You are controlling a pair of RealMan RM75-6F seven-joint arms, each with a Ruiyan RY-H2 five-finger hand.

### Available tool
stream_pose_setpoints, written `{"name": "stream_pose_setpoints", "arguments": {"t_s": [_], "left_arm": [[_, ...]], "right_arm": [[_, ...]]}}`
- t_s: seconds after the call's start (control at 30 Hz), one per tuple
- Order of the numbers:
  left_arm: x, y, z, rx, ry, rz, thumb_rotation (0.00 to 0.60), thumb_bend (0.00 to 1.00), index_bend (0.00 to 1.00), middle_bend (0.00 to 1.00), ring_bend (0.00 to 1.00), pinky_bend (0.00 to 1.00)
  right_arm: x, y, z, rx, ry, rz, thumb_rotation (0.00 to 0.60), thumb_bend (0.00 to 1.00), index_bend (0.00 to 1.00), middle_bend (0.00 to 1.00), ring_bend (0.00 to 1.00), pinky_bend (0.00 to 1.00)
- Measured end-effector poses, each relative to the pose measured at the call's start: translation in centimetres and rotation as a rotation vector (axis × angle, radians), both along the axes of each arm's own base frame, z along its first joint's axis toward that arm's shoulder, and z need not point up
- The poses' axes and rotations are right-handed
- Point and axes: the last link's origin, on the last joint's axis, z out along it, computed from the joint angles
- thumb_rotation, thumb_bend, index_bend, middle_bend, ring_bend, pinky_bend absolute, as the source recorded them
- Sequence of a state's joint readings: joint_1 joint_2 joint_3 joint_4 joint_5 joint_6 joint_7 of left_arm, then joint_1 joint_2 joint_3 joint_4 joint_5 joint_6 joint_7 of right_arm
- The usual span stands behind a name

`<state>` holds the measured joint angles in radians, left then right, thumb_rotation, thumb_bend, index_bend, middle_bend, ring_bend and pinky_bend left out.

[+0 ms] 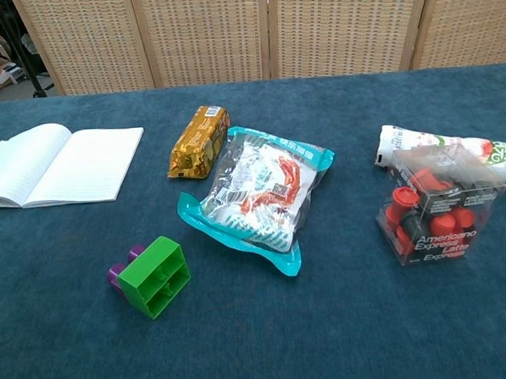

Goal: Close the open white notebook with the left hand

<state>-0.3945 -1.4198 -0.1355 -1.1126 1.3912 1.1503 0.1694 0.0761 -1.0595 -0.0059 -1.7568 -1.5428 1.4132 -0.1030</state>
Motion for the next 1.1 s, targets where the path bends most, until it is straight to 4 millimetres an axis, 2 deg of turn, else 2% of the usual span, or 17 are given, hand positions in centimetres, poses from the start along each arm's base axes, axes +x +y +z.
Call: {"name": "stream_pose_setpoints", "arguments": {"t_s": [0.3,0.77,1.1], "left_arm": [[0.1,1.2,-0.8,-0.020,0.026,0.004,0.600,0.13,0.00,0.00,0.00,0.00],[-1.1,2.6,-1.2,-0.028,0.062,0.029,0.600,0.14,0.00,0.00,0.00,0.00],[-1.3,3.4,-2.5,-0.030,0.062,0.021,0.600,0.14,0.00,0.00,0.00,0.00]], "right_arm": [[-0.2,-0.1,0.1,-0.002,-0.002,-0.007,0.600,0.00,0.00,0.00,0.00,0.00],[-0.2,-0.1,-0.2,0.005,0.011,-0.007,0.600,0.00,0.00,0.00,0.00,0.00],[-0.3,-0.3,-0.6,0.013,0.022,-0.015,0.600,0.00,0.00,0.00,0.00,0.00]]}}
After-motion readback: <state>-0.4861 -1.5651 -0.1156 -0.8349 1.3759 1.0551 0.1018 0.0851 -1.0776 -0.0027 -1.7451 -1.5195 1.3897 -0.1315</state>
